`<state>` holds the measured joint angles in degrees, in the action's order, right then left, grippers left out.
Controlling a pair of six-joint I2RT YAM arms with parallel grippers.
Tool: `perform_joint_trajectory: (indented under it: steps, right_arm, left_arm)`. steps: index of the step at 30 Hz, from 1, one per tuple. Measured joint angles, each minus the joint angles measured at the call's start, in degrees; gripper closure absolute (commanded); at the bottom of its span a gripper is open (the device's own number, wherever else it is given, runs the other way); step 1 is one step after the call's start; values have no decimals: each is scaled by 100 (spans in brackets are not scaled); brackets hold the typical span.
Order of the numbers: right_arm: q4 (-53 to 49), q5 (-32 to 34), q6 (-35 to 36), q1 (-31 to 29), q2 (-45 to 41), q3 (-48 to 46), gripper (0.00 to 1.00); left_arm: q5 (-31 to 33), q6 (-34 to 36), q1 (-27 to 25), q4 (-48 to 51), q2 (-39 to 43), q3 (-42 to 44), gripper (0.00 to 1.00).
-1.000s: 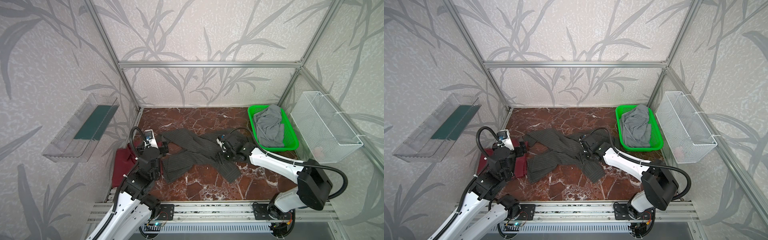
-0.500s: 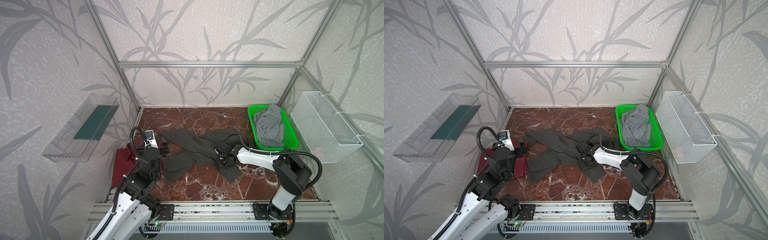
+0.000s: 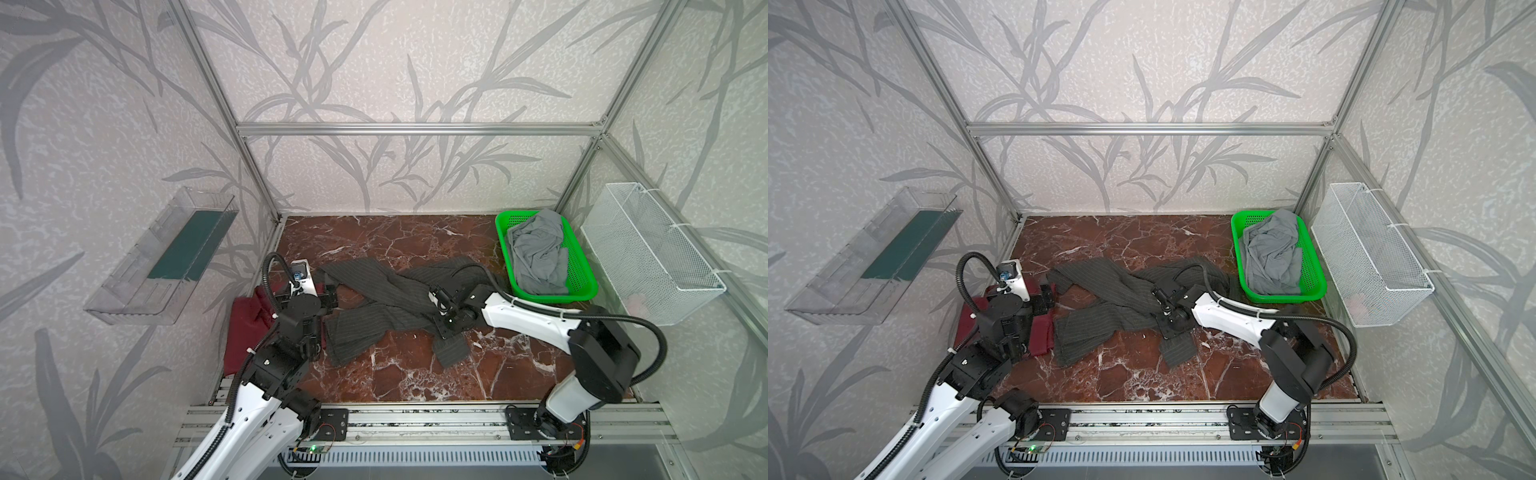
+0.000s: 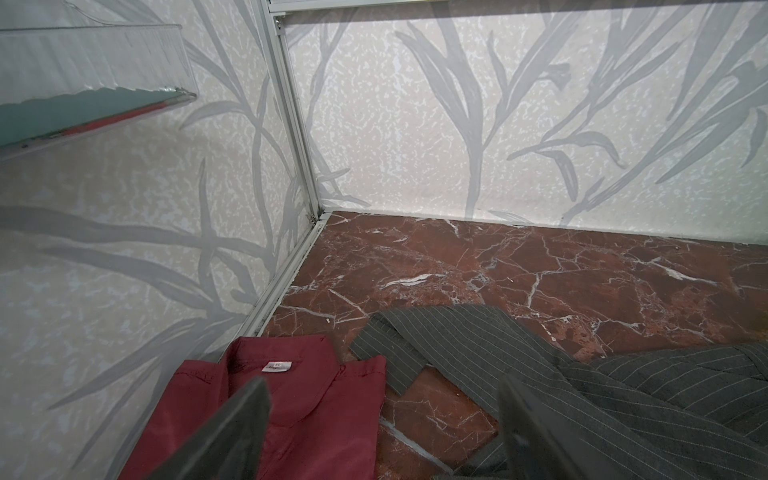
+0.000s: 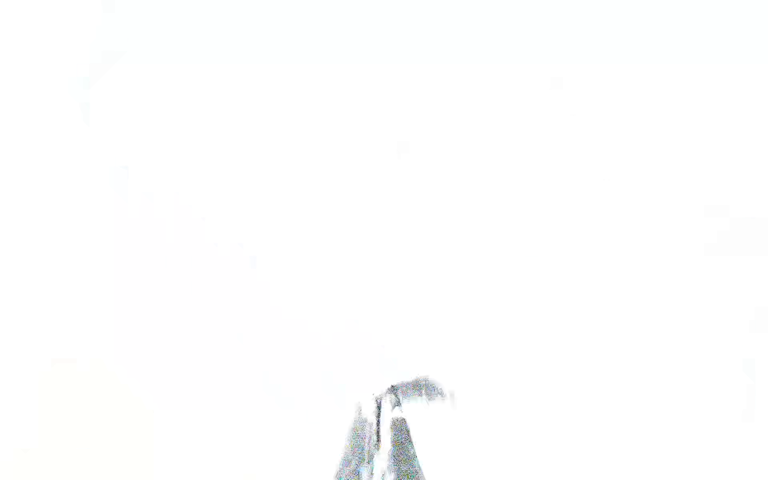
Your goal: Fold and stack the long sleeve shirts
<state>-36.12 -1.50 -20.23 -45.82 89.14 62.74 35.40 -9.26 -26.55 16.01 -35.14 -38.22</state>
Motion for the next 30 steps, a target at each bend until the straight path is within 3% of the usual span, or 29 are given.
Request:
perform_joint_trajectory:
  steps: [5,9,20,30]
  right_arm:
    - [-588,291,442,-2,-1429,1062,100]
    - [-1040,352,713,-2,-2048,1871,100]
    - [-1762,-221,1078,0,-2367,2905,100]
    - [-2006,-444,1392,0,-2726,4680,100]
  left_arm:
    - [-175,-50,0,136,-223,-114,14]
    - [-332,-114,0,245,-428,-227,14]
    - [-1091,-247,-2,763,-1121,-682,14]
    - [-2363,-284,-116,1244,-1711,-970,15]
